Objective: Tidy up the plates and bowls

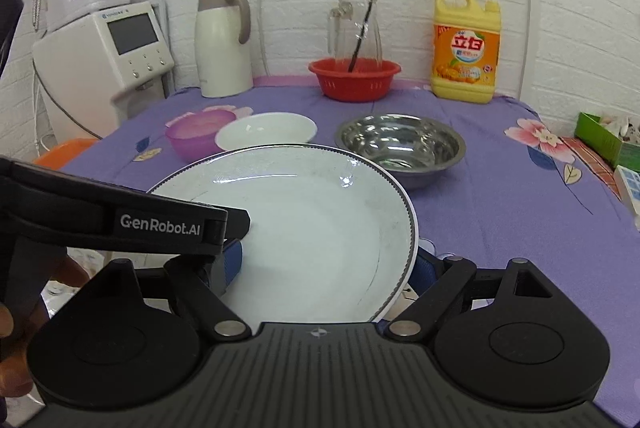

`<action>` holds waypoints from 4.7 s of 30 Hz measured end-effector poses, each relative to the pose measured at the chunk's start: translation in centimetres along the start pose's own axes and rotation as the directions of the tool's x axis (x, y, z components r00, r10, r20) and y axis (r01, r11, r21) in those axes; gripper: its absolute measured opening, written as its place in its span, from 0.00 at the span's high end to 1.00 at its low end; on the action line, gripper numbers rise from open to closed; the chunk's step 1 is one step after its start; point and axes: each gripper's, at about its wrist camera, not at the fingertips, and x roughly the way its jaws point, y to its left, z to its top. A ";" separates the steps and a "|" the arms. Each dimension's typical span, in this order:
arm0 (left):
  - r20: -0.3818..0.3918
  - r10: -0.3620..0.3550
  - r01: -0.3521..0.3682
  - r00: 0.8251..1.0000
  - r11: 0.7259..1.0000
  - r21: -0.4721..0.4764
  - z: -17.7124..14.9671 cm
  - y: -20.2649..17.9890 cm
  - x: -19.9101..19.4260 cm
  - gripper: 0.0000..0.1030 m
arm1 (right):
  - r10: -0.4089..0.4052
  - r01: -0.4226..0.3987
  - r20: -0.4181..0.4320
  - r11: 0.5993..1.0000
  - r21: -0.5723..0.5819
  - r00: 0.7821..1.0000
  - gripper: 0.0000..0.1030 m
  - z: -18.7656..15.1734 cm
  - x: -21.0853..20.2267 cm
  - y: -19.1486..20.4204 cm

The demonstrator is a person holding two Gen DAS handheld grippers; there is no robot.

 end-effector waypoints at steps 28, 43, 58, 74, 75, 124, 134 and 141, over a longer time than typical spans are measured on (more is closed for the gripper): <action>0.061 0.142 -0.135 0.988 0.985 -0.105 -10.6 9.7 -8.2 0.37 | 0.168 -0.180 -0.087 0.972 -0.150 0.982 0.00 -5.4 -1.5 13.1; 0.207 0.149 -0.133 0.967 0.987 -0.088 -6.5 8.4 -10.5 0.31 | 0.189 -0.200 -0.091 0.971 -0.131 0.978 0.00 -4.1 -2.6 11.5; 0.102 -0.097 0.106 0.990 0.991 -0.086 -2.3 5.1 -6.7 0.30 | 0.118 -0.122 0.047 0.986 0.109 0.992 0.00 -0.3 -3.8 -0.1; -0.048 -0.405 0.393 0.913 0.906 -0.157 11.5 -4.2 9.3 0.31 | -0.107 0.112 -0.036 0.979 0.172 0.994 0.00 4.6 6.0 -16.3; -0.056 -0.399 0.387 0.915 0.909 -0.157 12.3 -4.5 10.4 0.31 | -0.103 0.110 -0.045 0.978 0.177 0.994 0.00 4.7 6.7 -16.8; -0.290 -0.258 0.274 0.922 0.962 0.015 7.2 -9.3 14.0 0.57 | 0.001 0.014 -0.166 0.996 0.085 0.986 0.00 2.7 6.4 -12.4; -0.281 -0.263 0.270 0.923 0.963 -0.013 1.1 -7.3 7.2 0.56 | 0.047 -0.030 -0.176 0.995 0.097 0.983 0.00 -1.2 1.1 -7.6; -0.268 -0.263 0.269 0.927 0.963 -0.015 -1.8 -6.4 4.3 0.56 | 0.073 -0.053 -0.186 0.992 0.112 0.980 0.00 -3.4 -1.0 -5.3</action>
